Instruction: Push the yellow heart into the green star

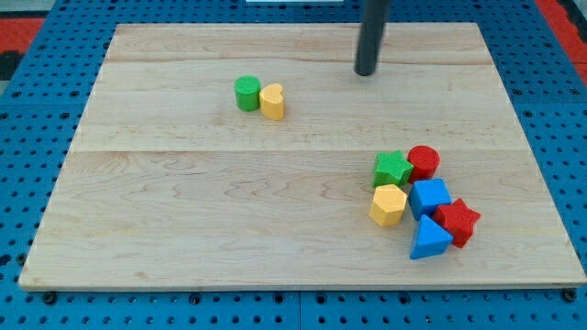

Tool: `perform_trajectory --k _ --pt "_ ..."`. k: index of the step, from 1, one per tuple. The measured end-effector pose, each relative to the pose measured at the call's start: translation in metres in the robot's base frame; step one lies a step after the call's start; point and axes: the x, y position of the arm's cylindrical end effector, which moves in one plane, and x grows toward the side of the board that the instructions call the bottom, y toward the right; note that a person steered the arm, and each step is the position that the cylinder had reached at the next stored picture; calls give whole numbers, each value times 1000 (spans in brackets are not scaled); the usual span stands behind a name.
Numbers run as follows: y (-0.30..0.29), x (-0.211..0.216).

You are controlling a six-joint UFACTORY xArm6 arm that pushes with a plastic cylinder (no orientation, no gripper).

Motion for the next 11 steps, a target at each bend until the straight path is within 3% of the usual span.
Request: perform_trajectory --k 2,5,6,8,10,11 --pt "-108 16" --pt "-188 29" --pt "-178 56" --pt "-56 114" --pt "-62 86" --pt "4 84"
